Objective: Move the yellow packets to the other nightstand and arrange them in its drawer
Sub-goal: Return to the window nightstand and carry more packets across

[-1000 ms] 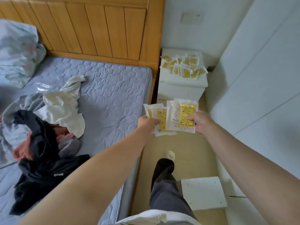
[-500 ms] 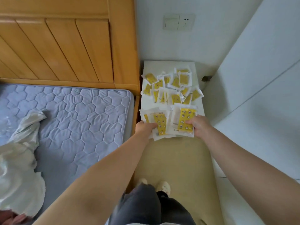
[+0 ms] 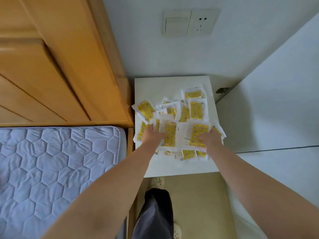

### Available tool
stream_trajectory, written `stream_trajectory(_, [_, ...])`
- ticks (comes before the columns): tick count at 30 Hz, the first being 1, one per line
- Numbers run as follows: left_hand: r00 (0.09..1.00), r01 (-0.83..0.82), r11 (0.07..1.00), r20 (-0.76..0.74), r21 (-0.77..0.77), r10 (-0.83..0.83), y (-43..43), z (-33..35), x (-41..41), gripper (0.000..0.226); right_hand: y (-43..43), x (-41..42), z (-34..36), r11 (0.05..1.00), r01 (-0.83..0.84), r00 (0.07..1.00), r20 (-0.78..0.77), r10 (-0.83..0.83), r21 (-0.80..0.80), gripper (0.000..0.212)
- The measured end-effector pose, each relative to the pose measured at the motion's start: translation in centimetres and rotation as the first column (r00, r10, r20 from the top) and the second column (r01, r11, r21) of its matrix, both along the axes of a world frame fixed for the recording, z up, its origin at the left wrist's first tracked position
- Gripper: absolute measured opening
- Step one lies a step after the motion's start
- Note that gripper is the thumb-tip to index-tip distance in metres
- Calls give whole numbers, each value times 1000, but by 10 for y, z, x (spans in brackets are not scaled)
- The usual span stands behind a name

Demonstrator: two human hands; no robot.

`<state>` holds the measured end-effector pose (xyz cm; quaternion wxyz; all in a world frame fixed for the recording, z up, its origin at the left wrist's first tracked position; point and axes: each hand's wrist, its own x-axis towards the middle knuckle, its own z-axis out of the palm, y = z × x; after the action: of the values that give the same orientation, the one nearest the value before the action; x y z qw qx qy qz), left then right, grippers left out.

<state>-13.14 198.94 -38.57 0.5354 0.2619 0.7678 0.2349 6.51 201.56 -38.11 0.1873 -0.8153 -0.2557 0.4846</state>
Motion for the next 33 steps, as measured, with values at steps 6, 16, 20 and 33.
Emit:
stream_trajectory(6, [795,540,840,-295,-49,-529,36,-51,8,93,39,-15,-40,954,-298,944,140,298,-23,51])
stream_trajectory(16, [656,686,719,-333,-112,-677,28,-37,2,69,33,-12,-10,871,-489,864,120,490,-35,58])
stream_trajectory(20, [690,652,758,-403,-16,-602,13,4,10,63,18,-12,25,812,-583,806,142,574,30,53])
stream_trajectory(33, [487,572,817,-832,74,-266,-194,170,26,62,-146,-40,188,222,-872,440,501,745,436,51])
